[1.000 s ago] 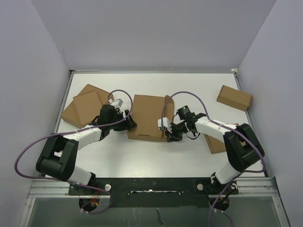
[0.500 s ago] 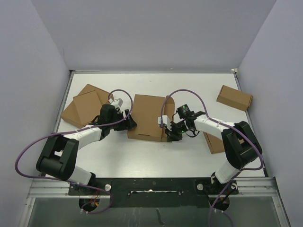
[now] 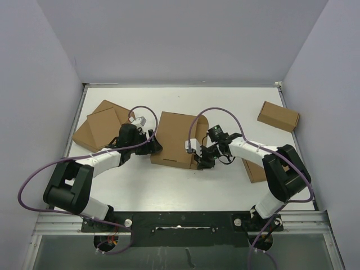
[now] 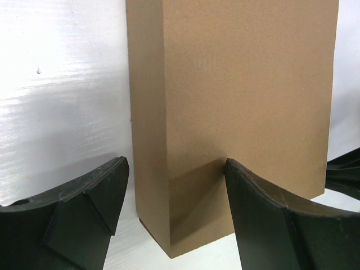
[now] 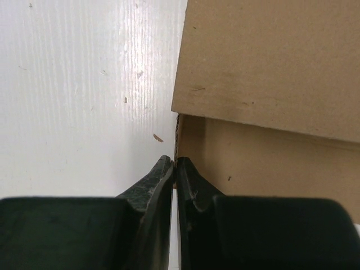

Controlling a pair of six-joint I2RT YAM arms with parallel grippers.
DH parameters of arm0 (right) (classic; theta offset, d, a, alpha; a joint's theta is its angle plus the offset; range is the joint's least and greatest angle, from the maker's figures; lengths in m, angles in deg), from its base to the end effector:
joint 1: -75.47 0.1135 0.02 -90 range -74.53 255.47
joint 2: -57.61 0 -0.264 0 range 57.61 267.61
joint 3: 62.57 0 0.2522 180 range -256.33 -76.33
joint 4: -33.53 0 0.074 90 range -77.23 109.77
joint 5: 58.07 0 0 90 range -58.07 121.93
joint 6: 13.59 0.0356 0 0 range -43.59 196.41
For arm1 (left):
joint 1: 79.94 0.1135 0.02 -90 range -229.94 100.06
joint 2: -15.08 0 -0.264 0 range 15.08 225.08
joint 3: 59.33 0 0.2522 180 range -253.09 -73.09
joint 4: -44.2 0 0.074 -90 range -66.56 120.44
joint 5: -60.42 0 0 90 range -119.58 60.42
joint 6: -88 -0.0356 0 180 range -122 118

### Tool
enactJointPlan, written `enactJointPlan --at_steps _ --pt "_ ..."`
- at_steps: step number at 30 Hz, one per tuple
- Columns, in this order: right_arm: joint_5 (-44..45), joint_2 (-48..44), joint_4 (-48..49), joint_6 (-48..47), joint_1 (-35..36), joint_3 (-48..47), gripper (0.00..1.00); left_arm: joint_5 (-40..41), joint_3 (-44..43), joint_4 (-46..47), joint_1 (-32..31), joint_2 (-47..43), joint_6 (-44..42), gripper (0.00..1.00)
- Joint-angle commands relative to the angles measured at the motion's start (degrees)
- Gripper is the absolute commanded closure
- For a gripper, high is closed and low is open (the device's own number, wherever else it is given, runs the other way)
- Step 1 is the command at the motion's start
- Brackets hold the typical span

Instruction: Fold the paper box

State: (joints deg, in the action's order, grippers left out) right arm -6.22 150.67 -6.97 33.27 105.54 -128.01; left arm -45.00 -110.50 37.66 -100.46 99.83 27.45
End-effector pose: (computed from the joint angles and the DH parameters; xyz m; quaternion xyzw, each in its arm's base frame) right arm 0.2448 0.1671 0.1656 -0.6031 0.7079 0.2984 0.2147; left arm 0.2671 -0.1101 0.1671 -0.0136 0.9002 -0.2868 0.3274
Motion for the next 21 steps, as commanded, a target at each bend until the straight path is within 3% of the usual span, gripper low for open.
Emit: enactJointPlan --at_steps 1,21 --pt "-0.19 -2.11 0.60 -1.40 1.85 -1.20 0.94 0.48 -1.26 -2.10 -0.24 1.97 -1.60 0.32" --pt "2.25 -0.02 -1.85 3.72 3.60 -6.24 0.95 -0.47 -1.49 -2.61 -0.73 1.94 -1.35 0.34"
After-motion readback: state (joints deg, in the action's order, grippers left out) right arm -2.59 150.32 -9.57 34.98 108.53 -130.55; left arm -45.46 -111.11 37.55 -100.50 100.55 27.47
